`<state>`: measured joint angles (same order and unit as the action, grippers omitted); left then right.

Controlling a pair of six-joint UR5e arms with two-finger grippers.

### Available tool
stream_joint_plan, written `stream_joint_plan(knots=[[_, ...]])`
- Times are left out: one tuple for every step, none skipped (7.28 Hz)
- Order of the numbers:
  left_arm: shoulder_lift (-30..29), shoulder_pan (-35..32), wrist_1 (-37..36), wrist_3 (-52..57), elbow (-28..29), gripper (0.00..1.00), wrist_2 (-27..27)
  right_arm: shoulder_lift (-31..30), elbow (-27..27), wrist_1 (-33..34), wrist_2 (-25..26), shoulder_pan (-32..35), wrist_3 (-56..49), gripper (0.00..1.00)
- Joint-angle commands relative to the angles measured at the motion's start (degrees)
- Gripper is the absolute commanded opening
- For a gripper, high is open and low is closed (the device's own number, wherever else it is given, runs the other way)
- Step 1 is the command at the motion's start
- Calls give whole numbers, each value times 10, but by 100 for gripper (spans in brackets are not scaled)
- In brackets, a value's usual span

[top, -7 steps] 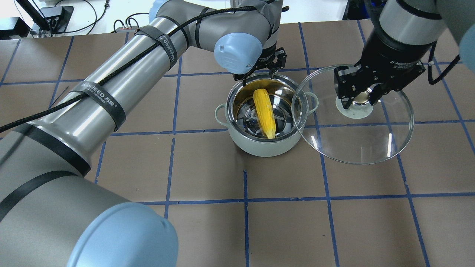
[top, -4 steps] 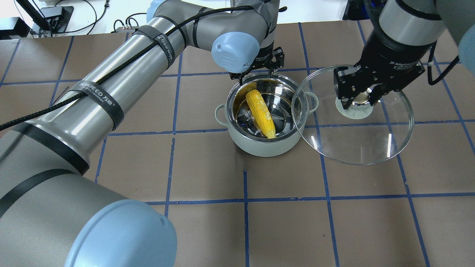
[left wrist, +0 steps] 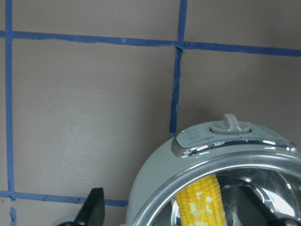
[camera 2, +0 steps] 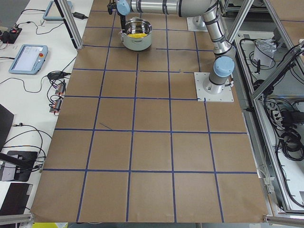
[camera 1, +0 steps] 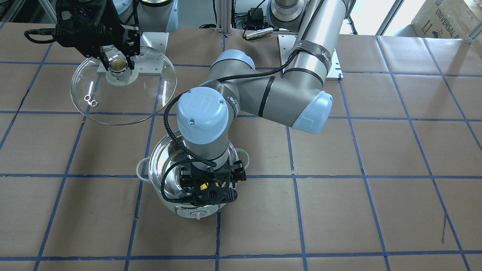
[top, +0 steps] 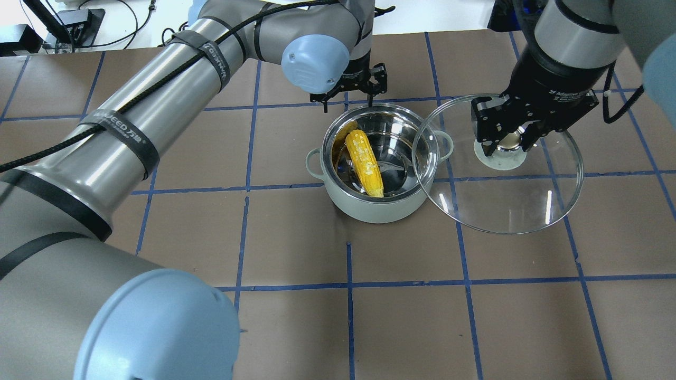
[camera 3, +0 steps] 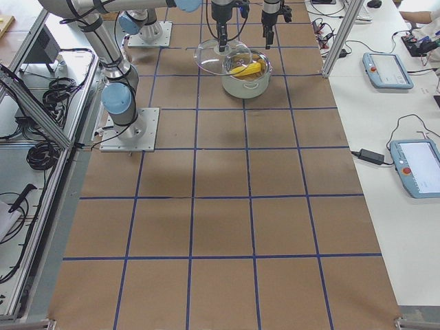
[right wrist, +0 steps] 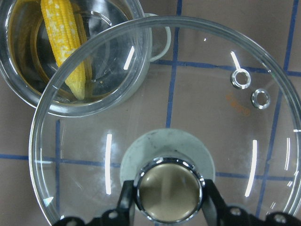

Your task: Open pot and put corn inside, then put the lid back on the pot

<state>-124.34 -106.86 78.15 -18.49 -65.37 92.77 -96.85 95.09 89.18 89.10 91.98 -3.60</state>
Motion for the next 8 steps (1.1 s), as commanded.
stream_joint_plan(knots=[[56, 65, 6, 81, -54, 100, -8, 14, 60, 106, -39, 17, 22, 32], [98, 98, 7, 131, -110, 100, -7, 49, 57, 153, -43, 41, 46, 32], [144, 133, 6, 173, -172, 100, 0, 91, 41, 191, -39, 67, 73, 32], [203, 189, 3, 218, -233, 100, -2, 128, 10, 194, -38, 77, 83, 32], [247, 233, 5, 270, -278, 100, -4, 157, -19, 194, -36, 81, 85, 32], [254, 261, 4, 306, -288, 100, -6, 183, -48, 186, -33, 87, 86, 32], [253, 267, 5, 308, -285, 100, -3, 206, -74, 181, -35, 94, 88, 32], [275, 270, 32, 322, -280, 100, 0, 222, -89, 177, -33, 104, 90, 32]])
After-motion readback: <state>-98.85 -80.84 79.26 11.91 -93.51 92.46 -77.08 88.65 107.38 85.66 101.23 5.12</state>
